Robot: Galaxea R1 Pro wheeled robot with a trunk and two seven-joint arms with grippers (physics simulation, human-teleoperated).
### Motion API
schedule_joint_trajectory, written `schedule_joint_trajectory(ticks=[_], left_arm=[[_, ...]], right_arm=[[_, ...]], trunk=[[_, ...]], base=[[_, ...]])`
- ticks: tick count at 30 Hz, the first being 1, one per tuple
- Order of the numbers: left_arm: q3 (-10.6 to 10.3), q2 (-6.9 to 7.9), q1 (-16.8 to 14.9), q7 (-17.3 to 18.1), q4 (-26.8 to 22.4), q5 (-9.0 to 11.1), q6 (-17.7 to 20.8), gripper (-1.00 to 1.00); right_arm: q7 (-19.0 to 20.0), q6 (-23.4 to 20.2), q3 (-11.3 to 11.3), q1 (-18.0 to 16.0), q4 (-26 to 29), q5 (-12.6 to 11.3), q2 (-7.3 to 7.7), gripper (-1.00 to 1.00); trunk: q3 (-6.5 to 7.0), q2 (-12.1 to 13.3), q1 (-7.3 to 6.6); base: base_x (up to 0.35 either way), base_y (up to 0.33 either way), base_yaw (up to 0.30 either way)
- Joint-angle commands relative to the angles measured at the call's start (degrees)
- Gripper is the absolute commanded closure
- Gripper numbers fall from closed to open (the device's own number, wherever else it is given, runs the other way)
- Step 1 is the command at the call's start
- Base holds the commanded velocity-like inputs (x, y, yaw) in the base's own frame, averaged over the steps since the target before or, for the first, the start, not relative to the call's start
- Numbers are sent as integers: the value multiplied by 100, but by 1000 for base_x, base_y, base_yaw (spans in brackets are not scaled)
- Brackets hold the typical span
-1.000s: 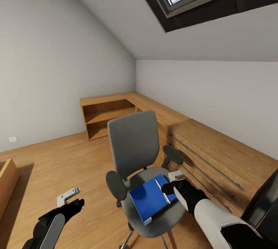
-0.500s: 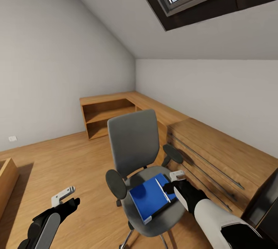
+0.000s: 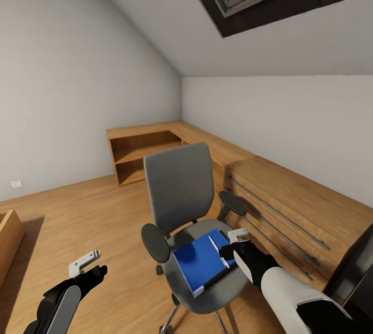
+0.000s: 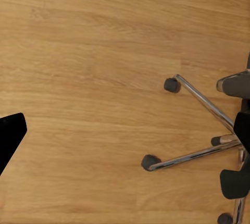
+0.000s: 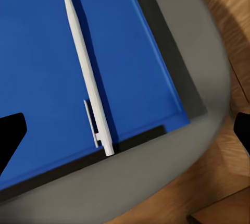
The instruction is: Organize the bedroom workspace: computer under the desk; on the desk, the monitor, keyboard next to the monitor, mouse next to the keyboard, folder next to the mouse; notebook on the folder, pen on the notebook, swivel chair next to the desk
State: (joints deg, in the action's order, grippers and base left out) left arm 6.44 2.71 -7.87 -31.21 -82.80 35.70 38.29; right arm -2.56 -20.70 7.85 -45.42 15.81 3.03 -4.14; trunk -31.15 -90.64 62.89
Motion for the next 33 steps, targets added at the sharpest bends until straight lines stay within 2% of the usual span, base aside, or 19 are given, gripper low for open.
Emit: schedule_joint_trajectory(ticks=[1, 21, 28, 33], left_arm=[[-2, 2, -4, -52, -6, 60, 12, -100], [-9, 2, -4, -52, 9, 64, 9, -100], [-10, 2, -4, -30, 22, 74, -1, -100], [-7, 2, -4, -16, 26, 77, -9, -100]], right_arm=[[-10, -40, 21, -2, 10, 31, 0, -100], [448, -32, 17, -2, 69, 37, 76, -100], [1044, -25, 15, -1, 89, 46, 162, -100], [1446, -23, 15, -2, 95, 48, 283, -100]], trunk=[[-25, -45, 22], [-384, -847, 462], [-402, -887, 484], [-402, -887, 484]], base=[[0, 0, 0], [0, 0, 0], [0, 0, 0], [0, 0, 0]])
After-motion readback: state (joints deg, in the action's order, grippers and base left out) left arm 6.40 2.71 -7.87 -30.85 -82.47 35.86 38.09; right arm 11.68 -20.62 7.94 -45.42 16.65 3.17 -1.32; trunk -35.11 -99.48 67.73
